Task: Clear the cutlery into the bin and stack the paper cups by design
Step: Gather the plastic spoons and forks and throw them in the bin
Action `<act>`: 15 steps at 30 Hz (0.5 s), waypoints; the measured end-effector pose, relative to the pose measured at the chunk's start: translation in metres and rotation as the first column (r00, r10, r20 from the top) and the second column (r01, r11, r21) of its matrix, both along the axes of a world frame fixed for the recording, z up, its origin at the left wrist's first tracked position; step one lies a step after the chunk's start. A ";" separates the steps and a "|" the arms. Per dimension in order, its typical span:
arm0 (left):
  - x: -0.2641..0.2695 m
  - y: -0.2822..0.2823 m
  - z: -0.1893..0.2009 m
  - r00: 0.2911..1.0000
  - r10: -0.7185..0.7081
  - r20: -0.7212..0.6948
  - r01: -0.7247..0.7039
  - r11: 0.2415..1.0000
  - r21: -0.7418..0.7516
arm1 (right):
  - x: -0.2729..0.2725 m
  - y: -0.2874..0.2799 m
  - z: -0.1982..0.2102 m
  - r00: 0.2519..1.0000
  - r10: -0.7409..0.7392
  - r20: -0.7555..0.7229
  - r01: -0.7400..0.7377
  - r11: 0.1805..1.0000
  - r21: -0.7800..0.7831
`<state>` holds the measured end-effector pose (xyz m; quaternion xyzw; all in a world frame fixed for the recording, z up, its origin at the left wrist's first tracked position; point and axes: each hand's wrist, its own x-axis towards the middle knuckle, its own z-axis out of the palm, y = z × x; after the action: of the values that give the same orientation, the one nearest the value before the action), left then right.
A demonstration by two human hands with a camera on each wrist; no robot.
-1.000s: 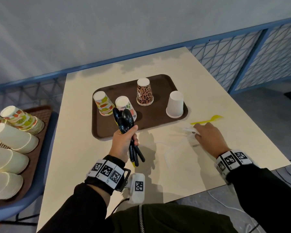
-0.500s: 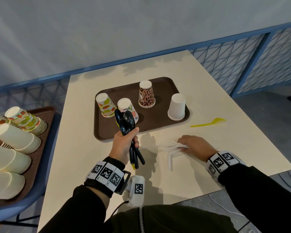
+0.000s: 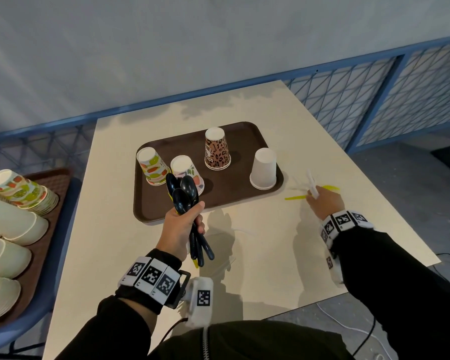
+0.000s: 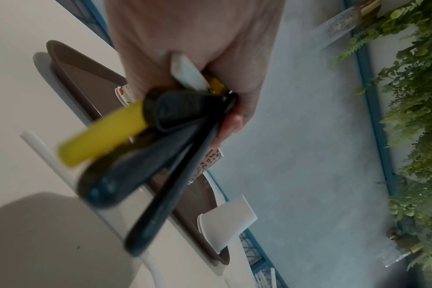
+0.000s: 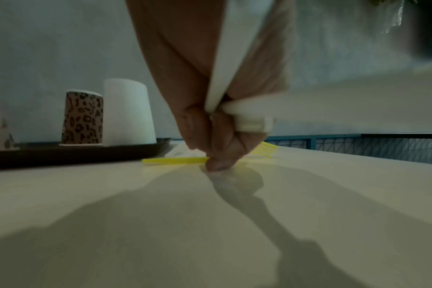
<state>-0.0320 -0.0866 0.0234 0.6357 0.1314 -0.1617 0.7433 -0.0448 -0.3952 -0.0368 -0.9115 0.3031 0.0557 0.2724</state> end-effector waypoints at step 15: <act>0.001 0.028 -0.009 0.988 0.154 -0.031 -0.154 0.988 0.010 | -0.004 -0.027 -0.001 0.974 -0.200 -0.102 0.192 0.978 -0.081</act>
<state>-0.0306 -0.0590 0.0139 0.6238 0.1923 -0.1131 0.7491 -0.0487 -0.4223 -0.0374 -0.8817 0.4079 0.0679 0.2271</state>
